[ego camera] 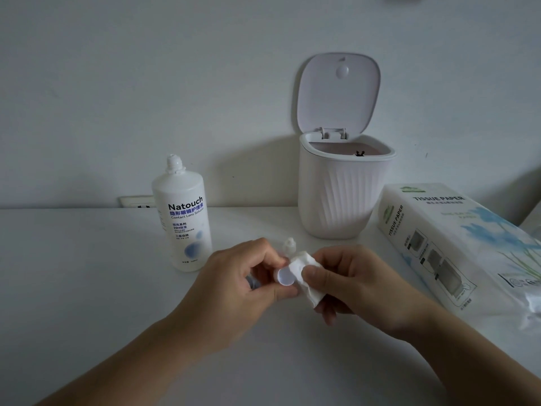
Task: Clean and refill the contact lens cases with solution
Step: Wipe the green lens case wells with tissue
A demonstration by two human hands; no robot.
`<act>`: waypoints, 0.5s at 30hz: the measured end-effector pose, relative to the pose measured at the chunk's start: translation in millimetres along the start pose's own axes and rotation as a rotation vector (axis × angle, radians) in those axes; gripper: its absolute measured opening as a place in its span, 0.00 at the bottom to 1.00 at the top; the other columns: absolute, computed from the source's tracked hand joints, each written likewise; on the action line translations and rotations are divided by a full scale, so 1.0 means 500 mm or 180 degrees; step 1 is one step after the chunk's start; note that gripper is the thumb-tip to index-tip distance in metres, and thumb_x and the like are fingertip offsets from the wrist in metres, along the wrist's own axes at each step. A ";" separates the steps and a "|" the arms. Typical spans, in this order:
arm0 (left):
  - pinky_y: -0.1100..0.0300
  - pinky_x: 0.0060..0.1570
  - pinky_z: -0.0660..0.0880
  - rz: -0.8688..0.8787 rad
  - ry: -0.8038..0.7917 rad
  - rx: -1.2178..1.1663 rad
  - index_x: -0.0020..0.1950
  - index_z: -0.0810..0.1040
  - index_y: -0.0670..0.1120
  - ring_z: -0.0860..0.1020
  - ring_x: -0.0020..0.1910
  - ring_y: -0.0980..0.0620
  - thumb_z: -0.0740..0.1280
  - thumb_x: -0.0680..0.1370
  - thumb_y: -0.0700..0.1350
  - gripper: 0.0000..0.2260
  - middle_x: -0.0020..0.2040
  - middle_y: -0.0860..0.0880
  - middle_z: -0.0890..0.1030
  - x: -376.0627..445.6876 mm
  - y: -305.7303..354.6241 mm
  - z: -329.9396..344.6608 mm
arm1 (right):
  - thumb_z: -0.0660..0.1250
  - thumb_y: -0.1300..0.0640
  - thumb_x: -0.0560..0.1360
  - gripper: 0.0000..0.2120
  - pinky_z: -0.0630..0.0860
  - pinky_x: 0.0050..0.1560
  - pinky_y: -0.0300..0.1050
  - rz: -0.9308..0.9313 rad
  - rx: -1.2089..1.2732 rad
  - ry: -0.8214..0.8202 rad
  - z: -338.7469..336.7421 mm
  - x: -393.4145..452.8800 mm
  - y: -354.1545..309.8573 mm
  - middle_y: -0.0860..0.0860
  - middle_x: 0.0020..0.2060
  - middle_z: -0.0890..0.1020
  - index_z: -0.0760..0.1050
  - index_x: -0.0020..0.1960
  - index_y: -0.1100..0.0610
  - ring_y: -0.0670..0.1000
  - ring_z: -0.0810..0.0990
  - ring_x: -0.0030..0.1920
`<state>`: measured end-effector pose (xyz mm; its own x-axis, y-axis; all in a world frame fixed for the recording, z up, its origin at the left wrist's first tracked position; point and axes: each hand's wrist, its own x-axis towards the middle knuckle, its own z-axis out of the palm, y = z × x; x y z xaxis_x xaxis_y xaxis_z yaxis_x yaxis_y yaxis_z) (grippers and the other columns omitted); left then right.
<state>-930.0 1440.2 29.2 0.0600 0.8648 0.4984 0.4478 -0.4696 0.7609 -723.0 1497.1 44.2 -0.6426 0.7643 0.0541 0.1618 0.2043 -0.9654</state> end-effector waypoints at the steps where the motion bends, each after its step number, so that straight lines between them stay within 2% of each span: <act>1: 0.47 0.49 0.80 -0.0089 -0.0095 -0.0046 0.45 0.80 0.59 0.84 0.49 0.51 0.79 0.69 0.54 0.10 0.47 0.54 0.86 0.001 -0.003 -0.005 | 0.68 0.50 0.78 0.15 0.67 0.28 0.34 0.0016 -0.0080 -0.0070 0.001 -0.001 0.001 0.53 0.30 0.82 0.78 0.41 0.62 0.49 0.78 0.26; 3: 0.49 0.53 0.79 -0.0167 -0.0344 -0.0020 0.49 0.81 0.61 0.83 0.54 0.53 0.78 0.73 0.47 0.12 0.51 0.53 0.86 0.002 -0.009 -0.016 | 0.68 0.50 0.79 0.16 0.68 0.29 0.32 0.0050 -0.0267 -0.0240 0.006 -0.003 0.002 0.51 0.28 0.82 0.78 0.39 0.61 0.45 0.76 0.25; 5: 0.51 0.54 0.79 -0.0093 -0.0495 0.0134 0.52 0.81 0.61 0.83 0.55 0.53 0.75 0.75 0.42 0.14 0.52 0.52 0.86 0.004 -0.010 -0.024 | 0.68 0.51 0.79 0.14 0.68 0.30 0.32 0.0061 -0.0381 -0.0351 0.012 -0.004 0.003 0.50 0.27 0.81 0.78 0.37 0.58 0.44 0.75 0.25; 8: 0.53 0.50 0.80 0.0070 -0.0288 0.0151 0.51 0.81 0.60 0.84 0.50 0.52 0.74 0.73 0.47 0.11 0.49 0.52 0.86 0.009 -0.004 -0.023 | 0.68 0.49 0.78 0.16 0.68 0.30 0.33 -0.0022 -0.0366 -0.0220 0.015 -0.002 0.002 0.52 0.29 0.82 0.78 0.39 0.60 0.47 0.77 0.26; 11: 0.52 0.43 0.80 0.0224 0.0152 0.0171 0.45 0.79 0.59 0.84 0.45 0.51 0.76 0.68 0.56 0.09 0.43 0.55 0.85 0.004 0.007 -0.008 | 0.68 0.51 0.77 0.15 0.67 0.28 0.34 -0.0128 -0.0026 0.0098 0.012 -0.001 0.000 0.54 0.30 0.82 0.78 0.41 0.63 0.50 0.79 0.27; 13: 0.50 0.40 0.80 0.0395 0.0301 0.0223 0.41 0.77 0.54 0.83 0.42 0.50 0.76 0.69 0.56 0.10 0.41 0.57 0.83 -0.001 0.011 0.003 | 0.67 0.51 0.77 0.15 0.68 0.26 0.37 -0.0187 0.0127 0.0285 0.012 -0.001 -0.002 0.56 0.30 0.82 0.78 0.41 0.63 0.52 0.79 0.27; 15: 0.51 0.39 0.79 0.0566 0.0356 0.0305 0.41 0.77 0.51 0.82 0.40 0.50 0.76 0.71 0.53 0.10 0.40 0.56 0.83 0.000 0.012 0.007 | 0.67 0.52 0.77 0.15 0.71 0.26 0.41 -0.0231 0.0190 0.0383 0.014 0.000 -0.004 0.57 0.31 0.82 0.79 0.42 0.64 0.53 0.80 0.28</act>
<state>-924.0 1437.8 32.3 0.0487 0.7423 0.6682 0.5220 -0.5893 0.6166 -728.6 1492.2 44.5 -0.5559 0.8175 0.1509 0.0711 0.2276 -0.9712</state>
